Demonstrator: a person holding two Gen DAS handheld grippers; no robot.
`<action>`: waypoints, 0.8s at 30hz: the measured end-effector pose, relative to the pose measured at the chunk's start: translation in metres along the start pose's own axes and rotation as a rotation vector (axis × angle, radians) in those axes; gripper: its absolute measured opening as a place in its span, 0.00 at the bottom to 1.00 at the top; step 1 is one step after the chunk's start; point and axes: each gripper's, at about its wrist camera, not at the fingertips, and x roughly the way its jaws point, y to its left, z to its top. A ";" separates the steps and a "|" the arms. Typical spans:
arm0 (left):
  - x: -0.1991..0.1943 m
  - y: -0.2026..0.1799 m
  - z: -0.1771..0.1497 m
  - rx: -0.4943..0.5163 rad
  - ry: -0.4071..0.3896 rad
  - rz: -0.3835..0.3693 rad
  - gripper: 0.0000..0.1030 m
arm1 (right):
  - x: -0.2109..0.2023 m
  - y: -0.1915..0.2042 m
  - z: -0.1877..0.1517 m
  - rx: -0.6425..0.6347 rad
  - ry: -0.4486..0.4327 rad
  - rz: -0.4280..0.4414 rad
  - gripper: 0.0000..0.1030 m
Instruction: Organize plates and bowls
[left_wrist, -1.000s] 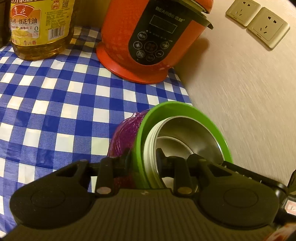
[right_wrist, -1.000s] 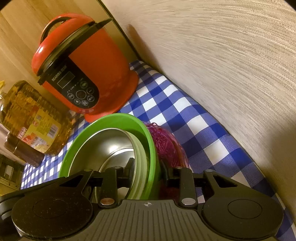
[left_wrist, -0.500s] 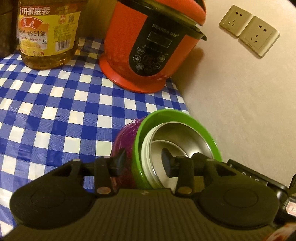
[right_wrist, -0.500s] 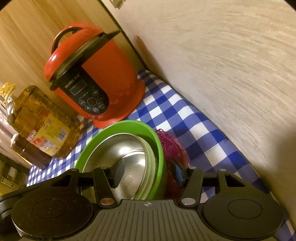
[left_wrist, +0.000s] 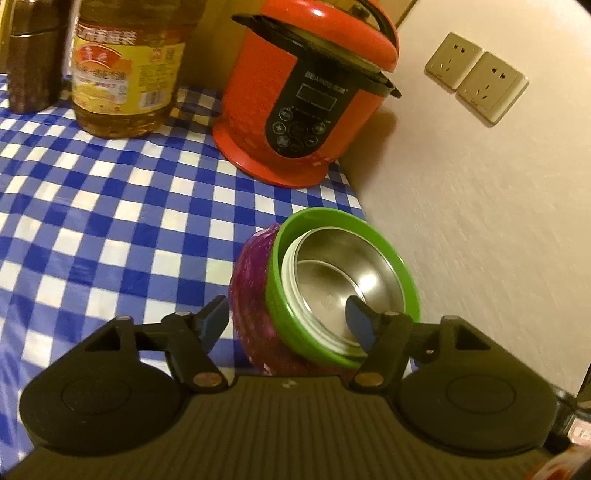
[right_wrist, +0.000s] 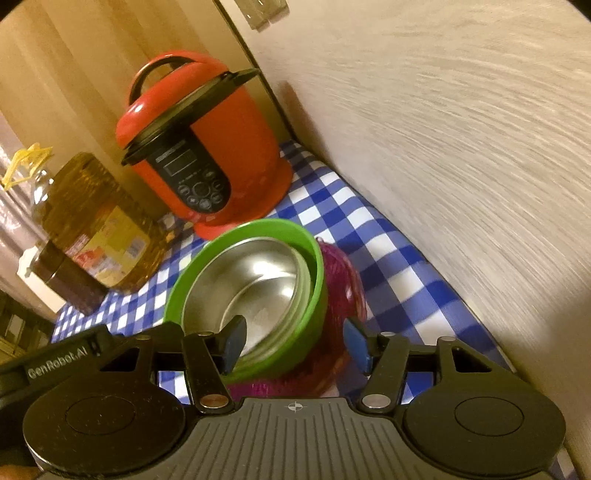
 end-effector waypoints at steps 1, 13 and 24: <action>-0.006 -0.001 -0.002 0.005 -0.006 0.007 0.69 | -0.004 0.000 -0.002 -0.003 0.000 0.000 0.57; -0.073 -0.013 -0.050 0.096 -0.077 0.126 0.80 | -0.063 0.005 -0.030 -0.079 0.005 -0.019 0.57; -0.128 -0.022 -0.091 0.127 -0.078 0.179 0.80 | -0.119 0.005 -0.062 -0.179 -0.006 -0.044 0.57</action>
